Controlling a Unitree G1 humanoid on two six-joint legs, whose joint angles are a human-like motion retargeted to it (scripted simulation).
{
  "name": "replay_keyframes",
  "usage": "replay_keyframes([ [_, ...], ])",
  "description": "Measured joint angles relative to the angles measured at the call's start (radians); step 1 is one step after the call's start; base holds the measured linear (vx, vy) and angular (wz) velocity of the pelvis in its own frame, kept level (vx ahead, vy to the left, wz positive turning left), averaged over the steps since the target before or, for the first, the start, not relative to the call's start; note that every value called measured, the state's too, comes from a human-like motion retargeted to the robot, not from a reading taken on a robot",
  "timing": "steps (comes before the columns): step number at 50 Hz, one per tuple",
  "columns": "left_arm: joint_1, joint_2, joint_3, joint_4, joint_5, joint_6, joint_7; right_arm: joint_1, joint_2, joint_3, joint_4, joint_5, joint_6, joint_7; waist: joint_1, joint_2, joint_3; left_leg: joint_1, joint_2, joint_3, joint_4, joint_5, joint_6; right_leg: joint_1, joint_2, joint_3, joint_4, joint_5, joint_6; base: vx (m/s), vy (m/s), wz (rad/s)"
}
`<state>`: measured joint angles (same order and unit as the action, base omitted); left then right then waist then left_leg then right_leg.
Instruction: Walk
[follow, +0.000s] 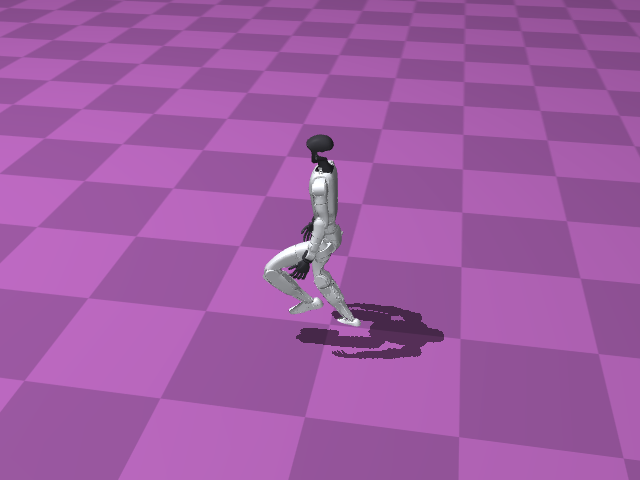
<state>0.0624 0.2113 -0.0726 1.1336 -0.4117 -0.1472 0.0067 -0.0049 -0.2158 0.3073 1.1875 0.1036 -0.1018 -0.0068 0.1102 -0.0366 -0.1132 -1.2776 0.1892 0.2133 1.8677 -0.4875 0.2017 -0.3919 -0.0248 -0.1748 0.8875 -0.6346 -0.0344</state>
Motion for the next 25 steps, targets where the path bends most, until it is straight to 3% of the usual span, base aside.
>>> replay_keyframes([
  [5, -0.001, 0.013, -0.015, 0.002, -0.014, -0.007, 0.018, -0.008, -0.009, 0.011, -0.002, 0.012, -0.006, -0.019, 0.022, -0.015, -0.025, 0.055, -0.046, 0.036, -0.245, -0.020, -0.013, 0.000, -0.022, 0.006, 0.005, 0.071, 0.065, 0.42, 0.16, -0.11],
  [7, 0.002, 0.017, -0.024, 0.008, -0.015, -0.008, 0.021, -0.010, -0.013, 0.017, 0.003, 0.018, -0.007, -0.025, 0.027, -0.020, -0.041, 0.105, -0.067, 0.047, -0.343, -0.034, -0.009, 0.001, -0.040, -0.002, 0.005, 0.166, 0.105, 0.43, 0.20, -0.07],
  [10, 0.015, 0.018, -0.041, 0.019, -0.011, -0.009, 0.017, -0.014, -0.022, 0.025, 0.014, 0.024, -0.003, -0.023, 0.028, -0.023, -0.064, 0.201, -0.102, 0.061, -0.501, -0.033, -0.010, -0.008, -0.099, -0.038, 0.051, 0.393, 0.152, 0.39, 0.21, -0.02],
  [12, 0.025, 0.016, -0.052, 0.026, -0.003, -0.007, 0.012, -0.018, -0.029, 0.028, 0.019, 0.021, 0.001, -0.019, 0.012, -0.029, -0.075, 0.278, -0.141, 0.076, -0.615, -0.024, -0.011, -0.030, -0.148, -0.042, 0.117, 0.497, 0.164, 0.34, 0.21, 0.25],
  [15, 0.034, 0.015, -0.068, 0.040, 0.014, -0.002, 0.000, -0.033, -0.043, 0.029, 0.023, 0.012, 0.004, -0.007, -0.029, -0.050, -0.076, 0.408, -0.224, 0.106, -0.789, -0.019, -0.004, -0.072, -0.253, -0.037, 0.278, 0.573, 0.149, 0.32, 0.20, 0.48],
  [20, 0.023, 0.017, -0.094, 0.073, 0.058, 0.014, -0.010, -0.076, -0.055, 0.015, 0.020, 0.012, 0.002, 0.023, -0.120, -0.090, -0.055, 0.622, -0.391, 0.098, -1.077, -0.010, 0.011, -0.183, -0.395, 0.035, 0.611, 0.533, 0.114, 0.34, 0.16, 0.58],
  [25, -0.001, 0.012, -0.110, 0.102, 0.096, 0.033, -0.010, -0.107, -0.051, -0.001, 0.002, 0.024, -0.004, 0.031, -0.184, -0.087, -0.035, 0.799, -0.463, 0.038, -1.278, 0.013, -0.008, -0.333, -0.388, 0.098, 0.753, 0.375, 0.079, 0.36, 0.02, 0.35],
])
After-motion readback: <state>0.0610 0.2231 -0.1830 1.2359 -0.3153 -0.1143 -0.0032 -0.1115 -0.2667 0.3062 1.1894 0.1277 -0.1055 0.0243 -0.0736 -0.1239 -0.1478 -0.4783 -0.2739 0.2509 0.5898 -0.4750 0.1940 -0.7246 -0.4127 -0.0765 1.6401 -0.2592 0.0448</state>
